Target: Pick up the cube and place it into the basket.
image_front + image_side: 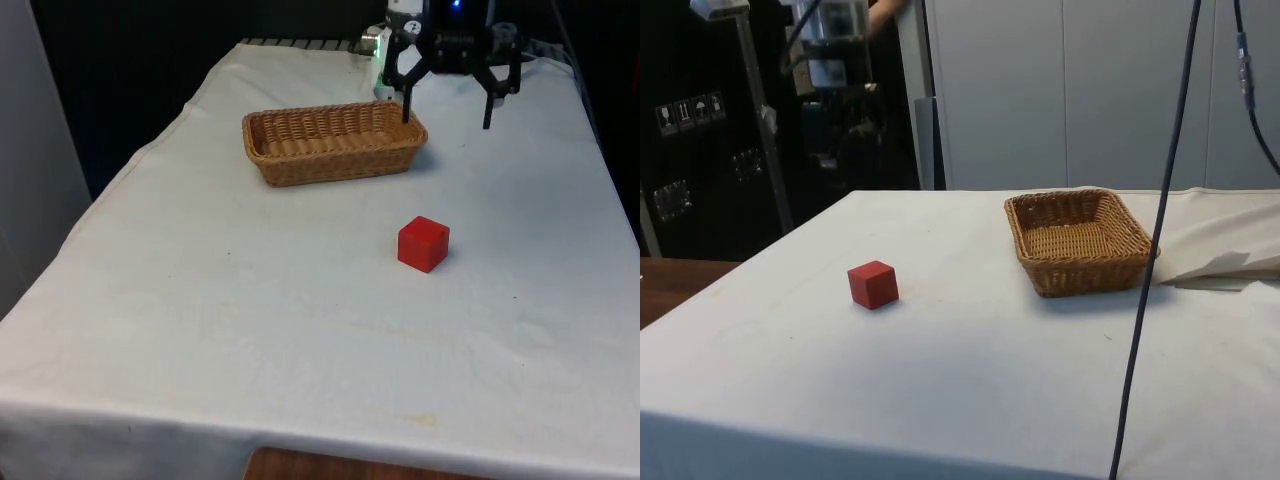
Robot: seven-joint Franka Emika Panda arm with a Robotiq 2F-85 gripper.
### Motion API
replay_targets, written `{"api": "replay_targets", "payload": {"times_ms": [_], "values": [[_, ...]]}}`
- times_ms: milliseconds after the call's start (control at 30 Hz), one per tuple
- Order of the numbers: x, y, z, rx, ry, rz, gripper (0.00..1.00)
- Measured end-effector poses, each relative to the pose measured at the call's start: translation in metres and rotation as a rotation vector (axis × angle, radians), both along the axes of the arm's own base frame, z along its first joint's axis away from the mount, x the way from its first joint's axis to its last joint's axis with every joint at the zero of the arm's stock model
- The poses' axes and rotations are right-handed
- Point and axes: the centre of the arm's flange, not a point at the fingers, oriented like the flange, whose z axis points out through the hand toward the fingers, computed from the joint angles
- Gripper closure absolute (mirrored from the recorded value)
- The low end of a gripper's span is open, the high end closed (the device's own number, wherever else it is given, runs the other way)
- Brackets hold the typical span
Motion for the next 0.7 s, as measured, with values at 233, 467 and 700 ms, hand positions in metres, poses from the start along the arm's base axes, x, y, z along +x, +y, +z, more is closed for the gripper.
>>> {"api": "replay_targets", "payload": {"times_ms": [233, 467, 700], "values": [[0.004, 0.002, -0.019, -0.004, -0.010, -0.031, 0.00], [0.007, 0.003, -0.036, -0.007, -0.018, -0.060, 0.00], [0.009, 0.003, -0.055, -0.012, -0.014, -0.092, 0.00]]}}
